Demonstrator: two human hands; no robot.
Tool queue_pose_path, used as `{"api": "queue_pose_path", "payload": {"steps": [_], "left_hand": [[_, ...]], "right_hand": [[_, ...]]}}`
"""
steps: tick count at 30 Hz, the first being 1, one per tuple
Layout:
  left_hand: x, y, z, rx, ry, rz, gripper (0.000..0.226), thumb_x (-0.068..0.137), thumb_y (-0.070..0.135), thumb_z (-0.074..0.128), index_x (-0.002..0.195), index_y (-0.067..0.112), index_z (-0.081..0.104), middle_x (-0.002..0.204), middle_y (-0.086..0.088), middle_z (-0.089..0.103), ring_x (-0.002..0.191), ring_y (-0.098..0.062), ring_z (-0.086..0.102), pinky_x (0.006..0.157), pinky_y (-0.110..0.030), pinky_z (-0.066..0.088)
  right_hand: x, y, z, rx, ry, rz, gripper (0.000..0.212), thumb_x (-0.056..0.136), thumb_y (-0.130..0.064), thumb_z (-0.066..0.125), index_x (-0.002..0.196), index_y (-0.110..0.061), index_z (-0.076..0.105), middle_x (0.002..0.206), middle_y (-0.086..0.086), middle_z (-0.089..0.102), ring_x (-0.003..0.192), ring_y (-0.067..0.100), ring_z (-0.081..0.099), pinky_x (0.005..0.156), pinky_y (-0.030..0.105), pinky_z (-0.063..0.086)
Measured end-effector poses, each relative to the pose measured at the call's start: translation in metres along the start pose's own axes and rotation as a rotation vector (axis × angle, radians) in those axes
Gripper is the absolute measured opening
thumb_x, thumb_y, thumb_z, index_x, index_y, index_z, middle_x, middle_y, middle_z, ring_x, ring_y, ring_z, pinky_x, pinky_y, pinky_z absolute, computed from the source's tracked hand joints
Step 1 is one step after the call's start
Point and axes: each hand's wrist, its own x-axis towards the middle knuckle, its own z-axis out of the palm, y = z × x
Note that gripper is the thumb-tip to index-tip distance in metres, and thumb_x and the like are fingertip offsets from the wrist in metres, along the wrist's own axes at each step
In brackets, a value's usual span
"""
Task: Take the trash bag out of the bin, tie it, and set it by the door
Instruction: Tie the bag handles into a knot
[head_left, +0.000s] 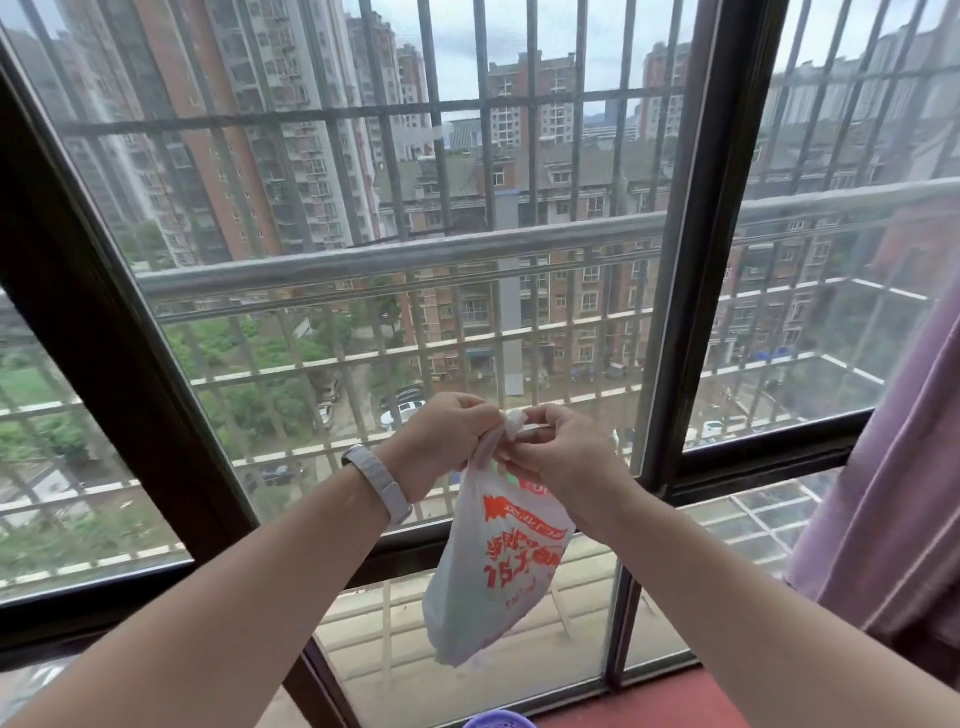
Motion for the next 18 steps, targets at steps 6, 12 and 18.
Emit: {"api": "queue_pose_path", "payload": {"steps": [6, 12, 18], "left_hand": [[-0.004, -0.003, 0.000, 0.027, 0.062, 0.007, 0.020, 0.066, 0.025, 0.054, 0.055, 0.010, 0.061, 0.063, -0.014, 0.053, 0.053, -0.018, 0.040, 0.046, -0.025, 0.030], [-0.009, -0.010, 0.002, -0.170, 0.131, -0.076, 0.029, 0.074, 0.030, 0.057, 0.065, 0.003, 0.064, 0.058, -0.015, 0.056, 0.056, -0.023, 0.046, 0.044, -0.025, 0.033], [-0.014, -0.018, 0.006, -0.365, 0.104, -0.199, 0.030, 0.083, 0.035, 0.062, 0.072, 0.009, 0.070, 0.054, -0.005, 0.060, 0.046, -0.016, 0.051, 0.042, -0.023, 0.039]], "right_hand": [[0.004, 0.000, 0.012, -0.066, -0.016, 0.012, 0.025, 0.072, -0.015, 0.062, 0.097, -0.016, 0.066, 0.087, 0.012, 0.075, 0.089, 0.036, 0.070, 0.086, 0.055, 0.054], [0.000, 0.005, 0.012, 0.365, -0.074, 0.022, 0.035, 0.075, 0.013, 0.048, 0.102, -0.005, 0.061, 0.081, 0.010, 0.070, 0.079, 0.022, 0.066, 0.070, 0.028, 0.054], [-0.005, 0.009, 0.017, 0.599, -0.077, 0.018, 0.027, 0.088, 0.013, 0.047, 0.108, -0.002, 0.056, 0.079, 0.010, 0.069, 0.070, 0.017, 0.069, 0.060, 0.023, 0.056]]}}
